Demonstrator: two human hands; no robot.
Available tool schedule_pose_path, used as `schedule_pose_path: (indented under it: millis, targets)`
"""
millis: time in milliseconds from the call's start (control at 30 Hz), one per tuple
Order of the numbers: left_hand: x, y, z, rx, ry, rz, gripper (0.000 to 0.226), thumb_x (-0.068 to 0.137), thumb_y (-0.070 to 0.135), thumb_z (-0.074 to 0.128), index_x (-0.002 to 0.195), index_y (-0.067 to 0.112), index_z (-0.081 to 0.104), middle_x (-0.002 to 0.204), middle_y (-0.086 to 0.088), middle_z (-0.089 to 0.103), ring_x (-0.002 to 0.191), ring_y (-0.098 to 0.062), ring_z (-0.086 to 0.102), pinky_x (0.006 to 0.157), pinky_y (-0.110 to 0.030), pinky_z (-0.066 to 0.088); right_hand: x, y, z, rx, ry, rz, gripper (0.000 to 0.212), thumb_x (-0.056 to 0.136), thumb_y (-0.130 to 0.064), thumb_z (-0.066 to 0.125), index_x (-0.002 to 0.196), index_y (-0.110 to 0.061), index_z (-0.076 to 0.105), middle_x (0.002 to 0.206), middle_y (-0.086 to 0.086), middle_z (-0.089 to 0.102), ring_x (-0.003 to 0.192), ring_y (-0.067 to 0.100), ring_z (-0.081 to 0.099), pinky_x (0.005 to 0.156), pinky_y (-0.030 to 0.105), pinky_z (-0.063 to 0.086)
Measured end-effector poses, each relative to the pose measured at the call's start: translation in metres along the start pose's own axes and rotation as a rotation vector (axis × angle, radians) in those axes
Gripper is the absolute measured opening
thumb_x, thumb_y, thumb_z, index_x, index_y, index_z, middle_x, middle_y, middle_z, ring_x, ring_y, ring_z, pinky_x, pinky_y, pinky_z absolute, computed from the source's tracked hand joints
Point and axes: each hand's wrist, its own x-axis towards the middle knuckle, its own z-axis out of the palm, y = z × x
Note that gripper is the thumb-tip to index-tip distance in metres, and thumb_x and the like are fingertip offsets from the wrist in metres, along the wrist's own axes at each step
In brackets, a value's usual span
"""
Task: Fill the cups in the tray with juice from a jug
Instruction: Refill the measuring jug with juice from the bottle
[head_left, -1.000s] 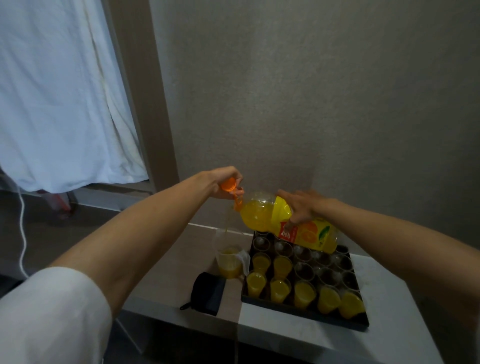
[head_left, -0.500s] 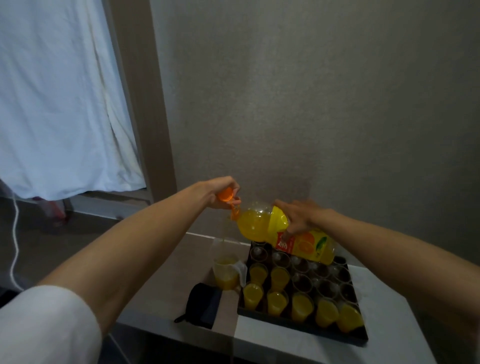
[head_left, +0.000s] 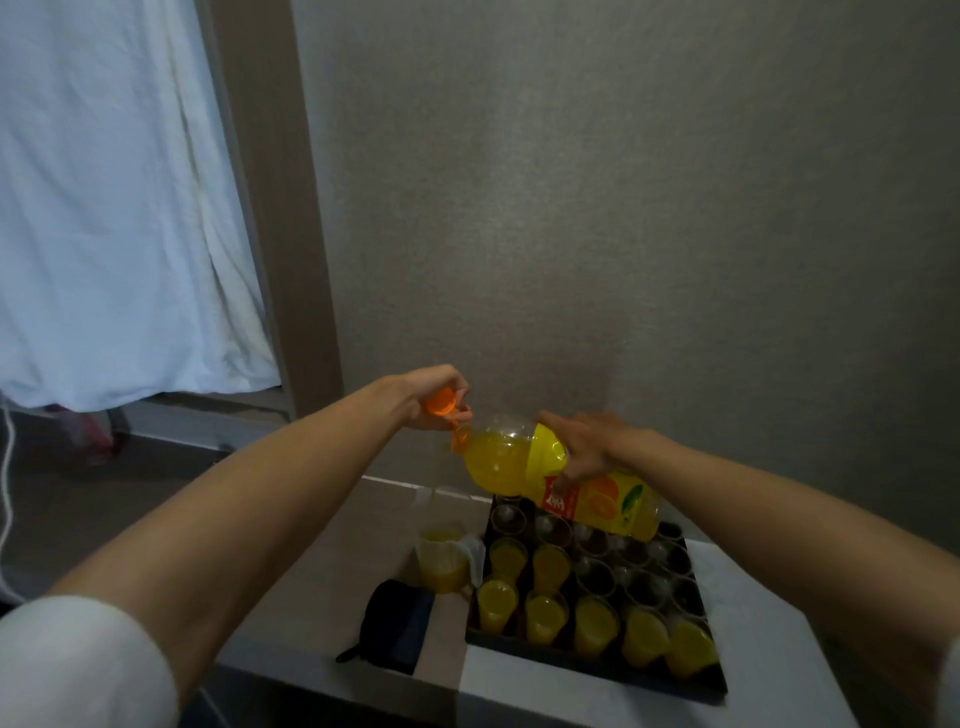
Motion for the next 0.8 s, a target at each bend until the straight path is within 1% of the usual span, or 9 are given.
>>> schedule_pose_path:
  millis: [133, 167, 267, 333, 467, 533, 600, 700, 800]
  targets:
    - [0.002, -0.001, -0.002, 0.022, -0.036, 0.006, 0.013, 0.053, -0.003, 0.046, 0.049, 0.008, 0.042, 0.073, -0.010, 0.042, 0.060, -0.023, 0.055, 0.058, -0.028, 0.051, -0.002, -0.002, -0.002, -0.006, 0.003, -0.010, 0.109, 0.077, -0.061, 0.080, 0.159, -0.028, 0.016, 0.131, 0.009, 0.062, 0.114, 0.034, 0.062, 0.080, 0.037, 0.046]
    - [0.003, -0.002, -0.003, 0.027, -0.034, 0.006, 0.012, 0.054, -0.003, 0.046, 0.050, 0.008, 0.043, 0.073, -0.010, 0.043, 0.061, -0.022, 0.056, 0.058, -0.029, 0.052, -0.003, -0.003, -0.002, -0.008, 0.005, -0.009, 0.108, 0.077, -0.061, 0.080, 0.159, -0.028, 0.017, 0.133, 0.010, 0.062, 0.115, 0.035, 0.062, 0.080, 0.037, 0.046]
    - [0.008, -0.004, -0.004, 0.036, -0.024, 0.011, 0.018, 0.065, -0.005, 0.042, 0.055, 0.009, 0.042, 0.074, -0.009, 0.043, 0.066, -0.023, 0.053, 0.071, -0.031, 0.049, -0.004, -0.003, -0.002, -0.012, 0.008, -0.002, 0.106, 0.077, -0.059, 0.080, 0.158, -0.028, 0.019, 0.133, 0.009, 0.062, 0.118, 0.036, 0.061, 0.081, 0.037, 0.046]
    - [0.009, -0.004, -0.002, 0.024, -0.021, 0.011, 0.015, 0.062, -0.004, 0.043, 0.055, 0.009, 0.041, 0.074, -0.009, 0.043, 0.067, -0.023, 0.052, 0.073, -0.031, 0.047, -0.005, -0.003, -0.003, -0.008, 0.005, -0.008, 0.105, 0.077, -0.058, 0.080, 0.157, -0.026, 0.020, 0.132, 0.009, 0.063, 0.118, 0.036, 0.061, 0.080, 0.036, 0.045]
    - [0.012, -0.006, -0.002, 0.031, -0.024, 0.008, 0.017, 0.062, -0.004, 0.043, 0.050, 0.008, 0.043, 0.072, -0.012, 0.046, 0.057, -0.023, 0.056, 0.061, -0.028, 0.050, -0.007, -0.002, -0.002, -0.003, 0.010, -0.012, 0.100, 0.078, -0.056, 0.081, 0.154, -0.026, 0.023, 0.125, 0.009, 0.064, 0.115, 0.035, 0.062, 0.077, 0.036, 0.043]
    - [0.010, -0.006, -0.002, 0.026, -0.061, 0.009, 0.011, 0.054, -0.001, 0.047, 0.050, 0.008, 0.042, 0.071, -0.011, 0.042, 0.056, -0.024, 0.053, 0.068, -0.030, 0.047, -0.007, -0.002, -0.003, -0.005, 0.012, -0.008, 0.100, 0.079, -0.055, 0.081, 0.155, -0.026, 0.023, 0.126, 0.009, 0.064, 0.114, 0.035, 0.062, 0.077, 0.035, 0.043]
    - [0.010, -0.006, -0.001, 0.020, -0.071, 0.017, 0.013, 0.051, -0.001, 0.048, 0.055, 0.009, 0.040, 0.073, -0.009, 0.040, 0.060, -0.024, 0.050, 0.071, -0.031, 0.045, -0.007, -0.003, -0.004, -0.010, 0.010, -0.007, 0.100, 0.079, -0.055, 0.080, 0.156, -0.027, 0.022, 0.126, 0.009, 0.064, 0.114, 0.035, 0.062, 0.077, 0.035, 0.043]
    - [0.011, -0.005, -0.002, 0.030, -0.012, 0.018, 0.011, 0.055, -0.003, 0.047, 0.056, 0.007, 0.044, 0.075, -0.012, 0.047, 0.066, -0.024, 0.057, 0.072, -0.030, 0.051, -0.008, -0.004, -0.005, -0.010, 0.013, -0.004, 0.104, 0.079, -0.057, 0.080, 0.158, -0.026, 0.019, 0.132, 0.011, 0.063, 0.118, 0.036, 0.061, 0.079, 0.035, 0.042]
    - [0.010, -0.003, -0.002, 0.017, 0.013, 0.011, 0.009, 0.055, -0.004, 0.048, 0.057, 0.005, 0.048, 0.080, -0.015, 0.052, 0.069, -0.025, 0.062, 0.081, -0.031, 0.052, -0.008, -0.004, -0.006, -0.005, 0.008, -0.002, 0.107, 0.078, -0.059, 0.080, 0.159, -0.026, 0.018, 0.135, 0.011, 0.061, 0.121, 0.037, 0.060, 0.081, 0.036, 0.042]
